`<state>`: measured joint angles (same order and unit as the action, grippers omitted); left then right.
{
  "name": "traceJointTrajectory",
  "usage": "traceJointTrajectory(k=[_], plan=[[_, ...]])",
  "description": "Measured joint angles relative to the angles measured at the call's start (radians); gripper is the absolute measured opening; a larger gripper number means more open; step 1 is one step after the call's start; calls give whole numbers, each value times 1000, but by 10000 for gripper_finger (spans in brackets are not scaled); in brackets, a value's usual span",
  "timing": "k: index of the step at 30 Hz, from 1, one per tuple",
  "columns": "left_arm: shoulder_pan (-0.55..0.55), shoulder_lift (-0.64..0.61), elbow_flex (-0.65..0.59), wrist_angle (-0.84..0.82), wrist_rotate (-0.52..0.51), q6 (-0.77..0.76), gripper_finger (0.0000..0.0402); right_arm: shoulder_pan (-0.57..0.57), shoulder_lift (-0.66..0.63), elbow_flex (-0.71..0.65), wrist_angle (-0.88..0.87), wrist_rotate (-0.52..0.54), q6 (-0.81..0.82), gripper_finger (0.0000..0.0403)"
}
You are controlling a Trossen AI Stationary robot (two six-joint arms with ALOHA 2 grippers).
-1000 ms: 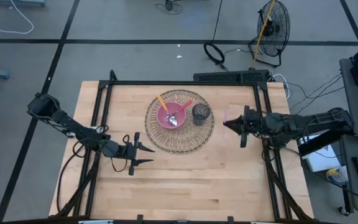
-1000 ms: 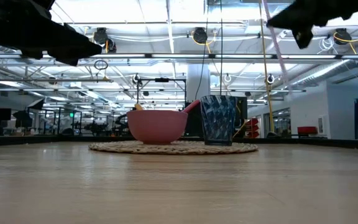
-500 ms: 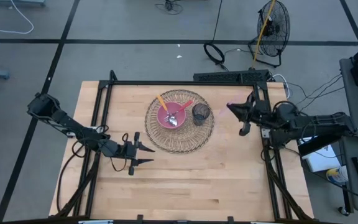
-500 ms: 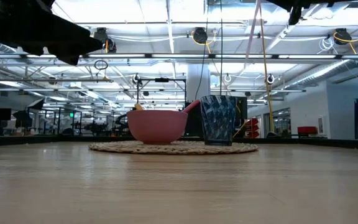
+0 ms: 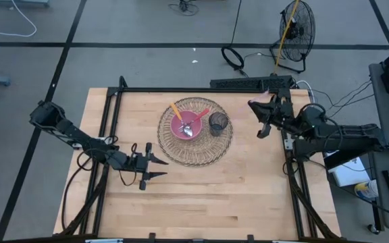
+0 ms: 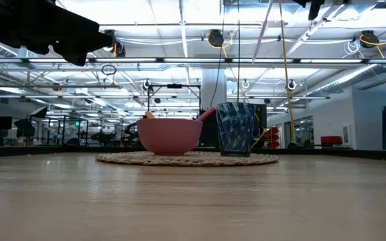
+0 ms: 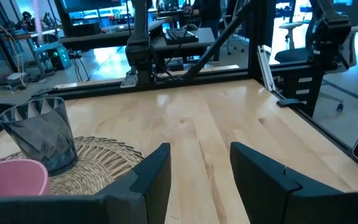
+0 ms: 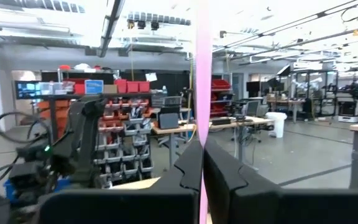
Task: Pick & Place Utensil
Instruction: Put the pink straw into the blue cup on the woven mat
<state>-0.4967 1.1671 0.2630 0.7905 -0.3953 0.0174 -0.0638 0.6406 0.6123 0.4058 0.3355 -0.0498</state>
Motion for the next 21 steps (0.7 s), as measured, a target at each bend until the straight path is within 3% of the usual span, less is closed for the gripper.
traceJointTrajectory(k=[8,17,21], plan=[[0,0,0,2,-24,0,170,-77,162,120,3,-79,-4,0],[0,0,0,8,-24,-2,170,-171,344,129,4,-80,30,0],[0,0,0,7,-24,0,170,-193,397,129,20,-130,42,0]])
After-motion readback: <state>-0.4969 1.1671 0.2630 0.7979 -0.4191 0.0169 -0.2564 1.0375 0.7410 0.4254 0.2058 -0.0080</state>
